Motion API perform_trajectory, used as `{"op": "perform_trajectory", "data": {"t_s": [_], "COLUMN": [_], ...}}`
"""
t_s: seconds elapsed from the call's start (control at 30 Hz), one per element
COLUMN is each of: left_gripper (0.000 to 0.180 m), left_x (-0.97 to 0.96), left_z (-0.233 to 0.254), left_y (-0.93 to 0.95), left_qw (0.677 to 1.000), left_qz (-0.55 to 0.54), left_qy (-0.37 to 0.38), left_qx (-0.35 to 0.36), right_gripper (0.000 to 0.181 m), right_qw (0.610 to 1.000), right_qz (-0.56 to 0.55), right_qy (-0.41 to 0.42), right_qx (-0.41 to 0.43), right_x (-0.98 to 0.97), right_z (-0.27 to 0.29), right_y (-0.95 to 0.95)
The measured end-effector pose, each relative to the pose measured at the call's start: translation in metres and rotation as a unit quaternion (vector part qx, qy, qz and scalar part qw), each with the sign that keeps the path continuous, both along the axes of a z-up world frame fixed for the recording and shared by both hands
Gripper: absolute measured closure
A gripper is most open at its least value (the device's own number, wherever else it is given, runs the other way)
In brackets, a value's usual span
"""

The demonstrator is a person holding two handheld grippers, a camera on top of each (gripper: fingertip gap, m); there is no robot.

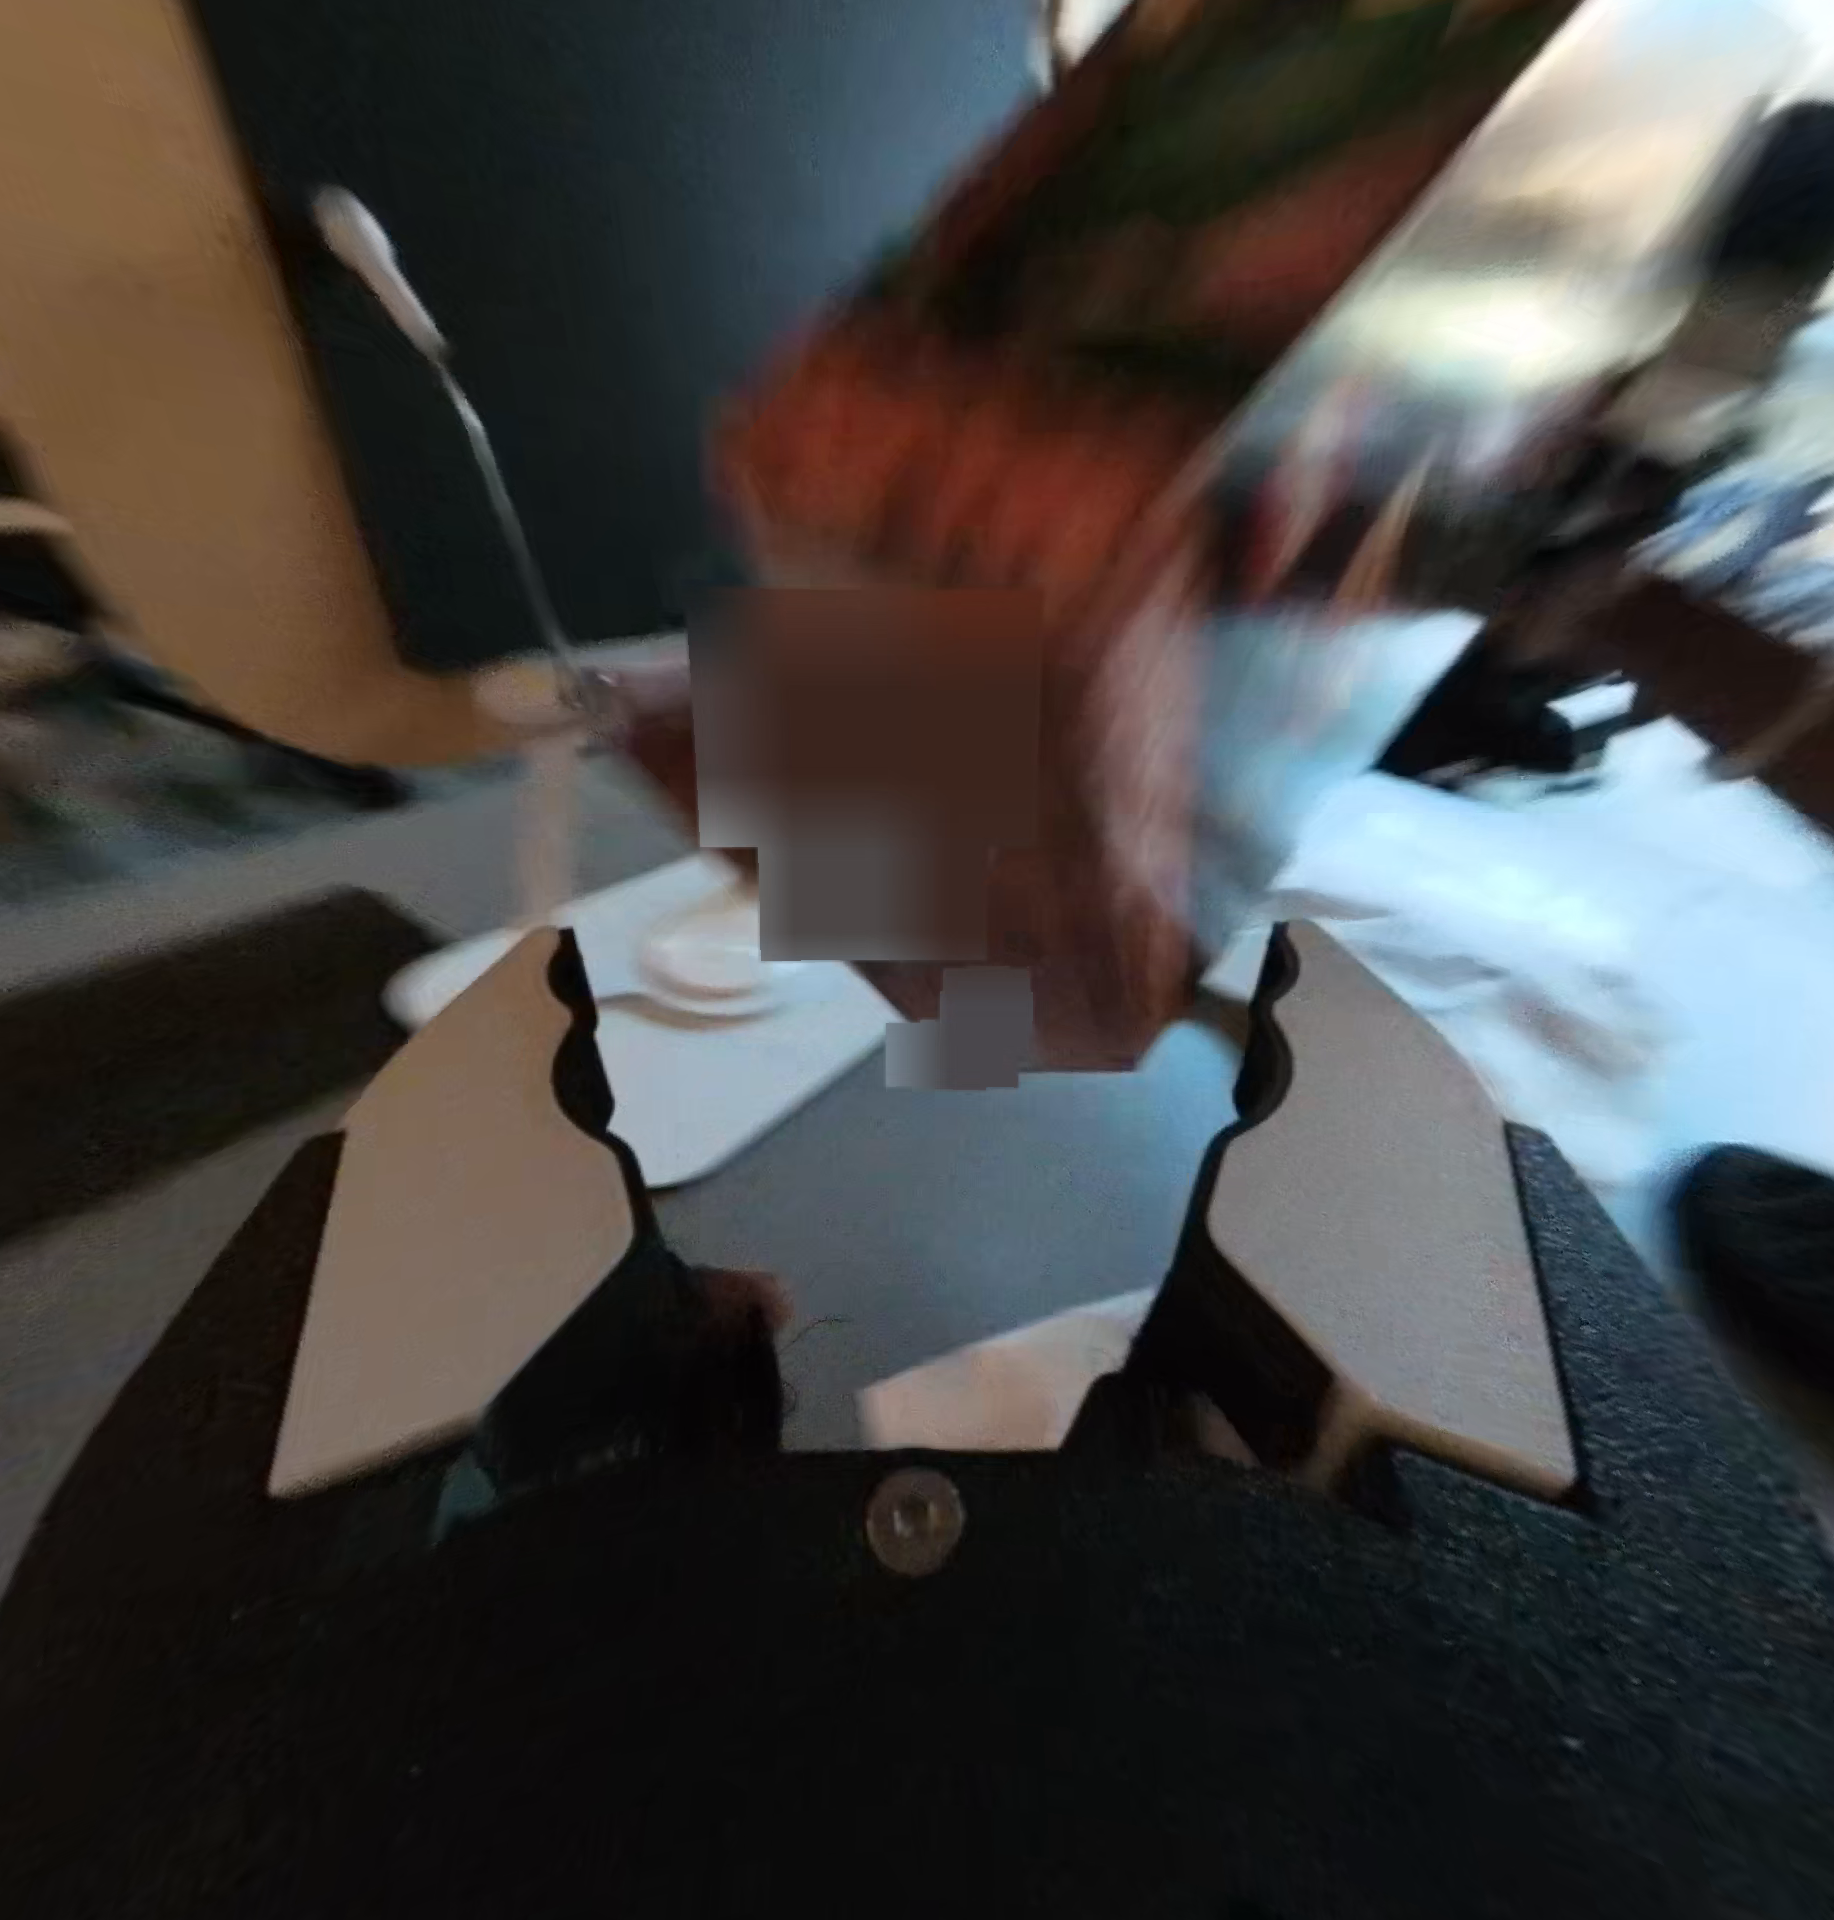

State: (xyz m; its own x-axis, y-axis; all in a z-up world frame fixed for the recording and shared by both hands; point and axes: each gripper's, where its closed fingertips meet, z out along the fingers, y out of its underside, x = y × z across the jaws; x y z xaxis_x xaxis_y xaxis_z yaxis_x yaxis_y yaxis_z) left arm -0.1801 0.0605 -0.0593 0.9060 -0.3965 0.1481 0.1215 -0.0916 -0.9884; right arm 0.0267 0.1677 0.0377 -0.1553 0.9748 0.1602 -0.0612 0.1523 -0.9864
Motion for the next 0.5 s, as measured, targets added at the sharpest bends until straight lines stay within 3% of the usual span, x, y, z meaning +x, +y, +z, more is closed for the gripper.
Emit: {"op": "perform_trajectory", "data": {"t_s": [0.1, 0.23, 0.3, 0.5], "left_gripper": [0.067, 0.082, 0.090, 0.099], "left_x": [0.031, 0.058, 0.058, 0.055], "left_z": [0.012, 0.013, 0.022, 0.028], "left_y": [-0.007, -0.003, -0.005, -0.012], "left_qw": [0.996, 0.993, 0.991, 0.986], "left_qz": [-0.077, -0.116, -0.127, -0.124], "left_qy": [-0.045, 0.017, 0.007, 0.083], "left_qx": [0.029, 0.031, 0.049, 0.069], "right_gripper": [0.102, 0.103, 0.103, 0.083], "right_qw": [0.998, 0.989, 0.986, 0.994], "right_qz": [0.024, 0.070, 0.071, 0.006], "right_qy": [0.039, 0.060, 0.065, -0.025], "right_qx": [-0.052, -0.117, -0.136, -0.110], "right_x": [0.002, -0.003, -0.003, 0.001], "right_z": [-0.008, -0.022, -0.030, -0.057], "right_y": [-0.003, -0.012, -0.011, 0.002]}}
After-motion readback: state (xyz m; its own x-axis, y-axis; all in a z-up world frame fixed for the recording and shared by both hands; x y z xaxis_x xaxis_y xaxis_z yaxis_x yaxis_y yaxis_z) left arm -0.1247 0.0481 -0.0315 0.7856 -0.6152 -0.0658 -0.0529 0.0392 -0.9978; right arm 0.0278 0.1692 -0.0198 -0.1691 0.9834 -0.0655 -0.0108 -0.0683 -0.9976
